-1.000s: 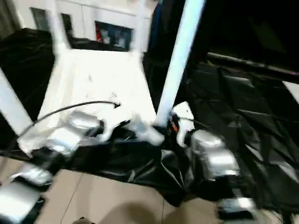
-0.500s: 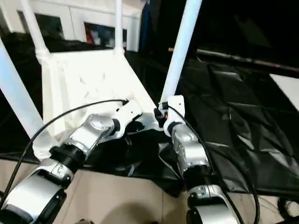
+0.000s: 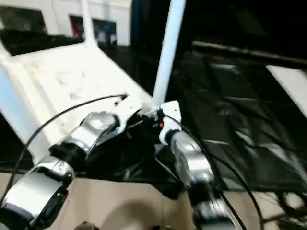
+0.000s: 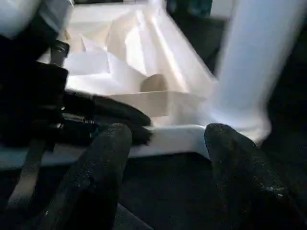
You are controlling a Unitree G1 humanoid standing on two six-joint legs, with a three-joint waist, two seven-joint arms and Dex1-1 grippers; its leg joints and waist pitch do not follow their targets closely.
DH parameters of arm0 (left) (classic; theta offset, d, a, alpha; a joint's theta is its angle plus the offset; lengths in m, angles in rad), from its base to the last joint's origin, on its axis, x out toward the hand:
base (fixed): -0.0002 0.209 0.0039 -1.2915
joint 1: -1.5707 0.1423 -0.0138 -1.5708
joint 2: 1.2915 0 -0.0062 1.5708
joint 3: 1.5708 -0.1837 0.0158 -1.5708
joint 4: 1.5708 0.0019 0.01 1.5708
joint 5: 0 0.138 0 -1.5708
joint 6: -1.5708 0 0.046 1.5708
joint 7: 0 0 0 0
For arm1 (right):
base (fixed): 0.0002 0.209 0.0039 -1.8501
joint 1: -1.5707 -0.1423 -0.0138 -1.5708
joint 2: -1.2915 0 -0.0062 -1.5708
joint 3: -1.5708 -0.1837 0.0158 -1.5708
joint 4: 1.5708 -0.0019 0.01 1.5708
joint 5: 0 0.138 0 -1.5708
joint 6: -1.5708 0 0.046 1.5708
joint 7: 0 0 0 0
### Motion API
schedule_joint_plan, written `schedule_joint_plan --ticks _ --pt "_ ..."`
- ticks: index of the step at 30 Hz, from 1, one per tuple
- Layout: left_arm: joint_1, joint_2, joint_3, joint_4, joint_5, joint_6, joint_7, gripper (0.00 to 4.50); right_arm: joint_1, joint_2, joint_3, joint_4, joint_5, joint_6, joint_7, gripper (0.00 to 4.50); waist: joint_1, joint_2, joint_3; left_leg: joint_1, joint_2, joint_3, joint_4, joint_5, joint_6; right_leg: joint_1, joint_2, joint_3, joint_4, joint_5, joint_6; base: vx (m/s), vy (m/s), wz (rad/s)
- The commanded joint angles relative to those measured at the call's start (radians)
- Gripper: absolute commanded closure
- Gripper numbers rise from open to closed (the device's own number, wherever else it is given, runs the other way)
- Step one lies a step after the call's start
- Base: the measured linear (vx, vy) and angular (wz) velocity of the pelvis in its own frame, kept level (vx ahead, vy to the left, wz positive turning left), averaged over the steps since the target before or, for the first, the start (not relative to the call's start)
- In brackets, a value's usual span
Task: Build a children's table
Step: Rotate leg to tighten
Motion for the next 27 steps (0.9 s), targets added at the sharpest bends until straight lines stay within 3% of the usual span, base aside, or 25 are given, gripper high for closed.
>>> schedule_joint_plan --ticks 1,3,4,7,11,12,14,16,18,19,21,22,24,25,26,27 --pt "-0.028 0.033 -0.018 0.042 0.054 -0.03 0.052 3.7 0.039 -0.02 -0.023 -0.082 0.019 0.029 0.012 1.72 0.006 0.014 -0.087 -0.002 -0.006 0.017 -0.06 -0.196 0.04 0.073 -0.025 0.04 -0.042 -0.114 -0.168 0.0 0.0 0.0" --pt "-0.044 0.046 -0.025 0.054 0.073 -0.062 0.089 3.53 0.072 -0.024 -0.028 -0.132 0.022 0.043 0.006 1.72 0.006 0.016 -0.085 -0.002 -0.008 0.018 -0.062 -0.205 0.03 0.072 -0.024 0.043 -0.047 -0.138 -0.155 0.0 0.0 0.0" --pt "-0.052 0.051 -0.033 0.058 0.088 -0.076 0.112 3.51 0.084 -0.024 -0.029 -0.147 0.024 0.048 0.002 1.72 0.006 0.016 -0.088 0.005 -0.007 0.019 -0.059 -0.218 0.027 0.068 -0.024 0.046 -0.046 -0.15 -0.161 0.0 0.0 0.0" --pt "-0.066 0.058 -0.057 0.065 0.128 -0.119 0.179 3.32 0.097 -0.021 -0.025 -0.158 0.021 0.051 -0.008 1.72 0.003 0.019 -0.082 0.011 -0.005 0.023 -0.058 -0.251 0.032 0.06 -0.021 0.05 -0.051 -0.154 -0.185 0.0 0.0 0.0" --pt "-0.079 0.073 -0.109 0.081 0.203 -0.176 0.277 3.09 0.103 -0.02 -0.019 -0.17 0.017 0.062 -0.028 1.72 0.006 0.02 -0.079 0.015 -0.004 0.022 -0.06 -0.294 0.022 0.056 -0.021 0.05 -0.057 -0.223 -0.169 0.0 0.0 0.0" --pt "-0.078 0.076 -0.112 0.083 0.216 -0.205 0.305 2.78 0.107 -0.022 -0.02 -0.188 0.02 0.076 -0.034 1.72 0.009 0.022 -0.078 0.017 -0.004 0.022 -0.061 -0.305 0.017 0.053 -0.021 0.05 -0.06 -0.242 -0.164 0.0 0.0 0.0" --pt "-0.046 0.054 -0.043 0.026 0.143 -0.23 0.289 2.75 0.116 -0.023 -0.024 -0.216 0.028 0.093 -0.035 1.72 0.018 0.02 -0.079 0.019 -0.004 0.023 -0.059 -0.297 0.017 0.053 -0.021 0.052 -0.058 -0.23 -0.167 0.0 0.0 0.0" --pt "0.037 0.007 0.039 -0.13 0.008 -0.226 0.179 2.63 0.128 -0.026 -0.027 -0.229 0.031 0.095 -0.032 1.72 0.026 0.013 -0.081 0.016 0.001 0.025 -0.059 -0.275 0.019 0.057 -0.028 0.053 -0.052 -0.199 -0.208 0.0 0.0 0.0" --pt "0.159 -0.023 0.057 -0.344 -0.144 -0.149 0.01 2.36 0.142 -0.033 -0.024 -0.246 0.028 0.101 -0.03 1.72 0.031 0.018 -0.083 0.021 0.005 0.026 -0.057 -0.27 0.019 0.054 -0.029 0.054 -0.047 -0.172 -0.232 0.0 0.0 0.0" --pt "0.205 -0.018 0.047 -0.424 -0.189 -0.114 -0.039 2.29 0.149 -0.035 -0.021 -0.256 0.028 0.105 -0.029 1.72 0.032 0.016 -0.079 0.014 0.004 0.029 -0.059 -0.273 0.02 0.053 -0.025 0.056 -0.045 -0.165 -0.24 0.0 0.0 0.0" --pt "0.304 0.022 0.012 -0.592 -0.255 -0.035 -0.088 2.25 0.159 -0.046 -0.011 -0.28 0.032 0.116 -0.017 1.72 0.03 0.019 -0.082 0.018 0.006 0.029 -0.059 -0.298 0.017 0.052 -0.022 0.056 -0.043 -0.179 -0.225 0.0 0.0 0.0" --pt "0.304 0.022 0.012 -0.592 -0.255 -0.035 -0.088 2.17 0.159 -0.046 -0.011 -0.28 0.032 0.116 -0.017 1.72 0.031 0.021 -0.076 0.016 0.006 0.029 -0.064 -0.325 0.013 0.049 -0.021 0.058 -0.047 -0.215 -0.207 0.0 0.0 0.0" --pt "0.399 0.063 0.008 -0.759 -0.324 0.054 -0.092 1.91 0.172 -0.058 -0.002 -0.306 0.038 0.131 -0.003 1.72 0.023 0.021 -0.073 0.015 0.004 0.03 -0.068 -0.36 0.004 0.048 -0.018 0.059 -0.056 -0.288 -0.167 0.0 0.0 0.0" --pt "0.399 0.063 0.008 -0.759 -0.324 0.054 -0.092 1.84 0.172 -0.058 -0.002 -0.306 0.038 0.131 -0.003 1.72 0.022 0.023 -0.071 0.018 0.005 0.029 -0.067 -0.372 -0.003 0.044 -0.018 0.059 -0.055 -0.304 -0.161 0.0 0.0 0.0" --pt "0.487 0.074 0.05 -0.894 -0.356 0.11 -0.067 1.82 0.188 -0.066 -0.002 -0.317 0.03 0.13 -0.007 1.72 0.017 0.022 -0.063 0.018 0.003 0.03 -0.069 -0.401 -0.009 0.038 -0.015 0.058 -0.064 -0.359 -0.143 0.0 0.0 0.0" --pt "0.571 0.067 0.103 -1.003 -0.355 0.156 -0.017 1.76 0.204 -0.068 -0.011 -0.323 0.02 0.13 -0.024 1.72 0.011 0.019 -0.062 0.012 0.007 0.026 -0.073 -0.411 -0.015 0.046 -0.02 0.058 -0.064 -0.389 -0.131 0.0 0.0 0.0"
